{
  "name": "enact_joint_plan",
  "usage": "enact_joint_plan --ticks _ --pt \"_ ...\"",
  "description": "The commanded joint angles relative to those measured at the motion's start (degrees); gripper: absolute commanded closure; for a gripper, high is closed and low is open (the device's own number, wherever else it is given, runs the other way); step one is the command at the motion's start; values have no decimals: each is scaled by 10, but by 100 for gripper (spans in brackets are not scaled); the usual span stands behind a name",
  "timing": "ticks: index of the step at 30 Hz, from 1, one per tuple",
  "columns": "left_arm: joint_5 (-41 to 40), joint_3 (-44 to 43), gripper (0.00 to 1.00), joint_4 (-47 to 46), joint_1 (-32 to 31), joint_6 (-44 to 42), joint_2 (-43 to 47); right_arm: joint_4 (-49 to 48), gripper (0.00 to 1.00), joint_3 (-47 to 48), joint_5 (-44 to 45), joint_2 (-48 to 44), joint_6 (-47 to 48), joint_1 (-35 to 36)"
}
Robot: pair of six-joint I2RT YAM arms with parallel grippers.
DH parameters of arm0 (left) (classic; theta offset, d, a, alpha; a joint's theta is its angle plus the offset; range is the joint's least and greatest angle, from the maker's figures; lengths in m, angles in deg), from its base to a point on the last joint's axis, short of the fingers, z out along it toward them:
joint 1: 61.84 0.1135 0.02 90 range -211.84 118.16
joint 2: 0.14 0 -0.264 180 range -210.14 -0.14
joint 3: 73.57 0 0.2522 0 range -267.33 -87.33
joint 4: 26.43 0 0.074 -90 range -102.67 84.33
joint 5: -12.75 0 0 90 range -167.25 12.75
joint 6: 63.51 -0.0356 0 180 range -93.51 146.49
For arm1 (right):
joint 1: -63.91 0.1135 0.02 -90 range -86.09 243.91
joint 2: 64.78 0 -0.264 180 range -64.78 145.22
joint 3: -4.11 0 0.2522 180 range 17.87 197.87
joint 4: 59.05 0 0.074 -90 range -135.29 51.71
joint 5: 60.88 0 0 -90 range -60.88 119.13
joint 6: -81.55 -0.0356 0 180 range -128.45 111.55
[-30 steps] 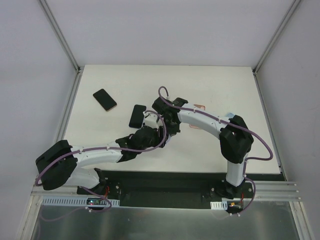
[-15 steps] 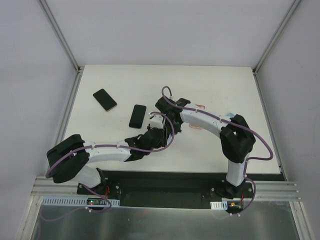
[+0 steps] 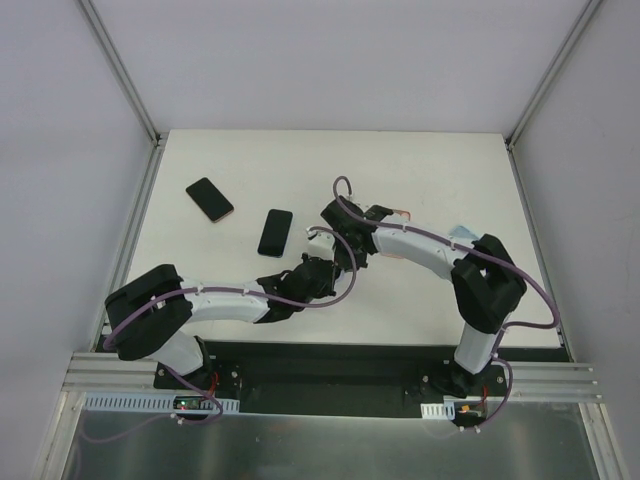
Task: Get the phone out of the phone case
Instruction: Remove the phone case from the phone.
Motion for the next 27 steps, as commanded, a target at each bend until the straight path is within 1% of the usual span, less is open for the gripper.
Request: enact_joint_plan --ticks 1,7,13,20,27 --pt "-45 -12 100 40 12 13 -8 46 98 -63 -50 -60 32 17" --pt "-83 -12 100 86 14 36 12 38 99 -119 -16 -92 71 2" --pt "-96 -14 100 119 15 51 23 28 99 -176 0 -113 105 -10" --pt "-100 -4 100 130 29 48 54 -7 99 -228 0 -138 149 -11" --pt "-100 16 100 130 43 32 92 -4 99 -250 19 -149 172 -15"
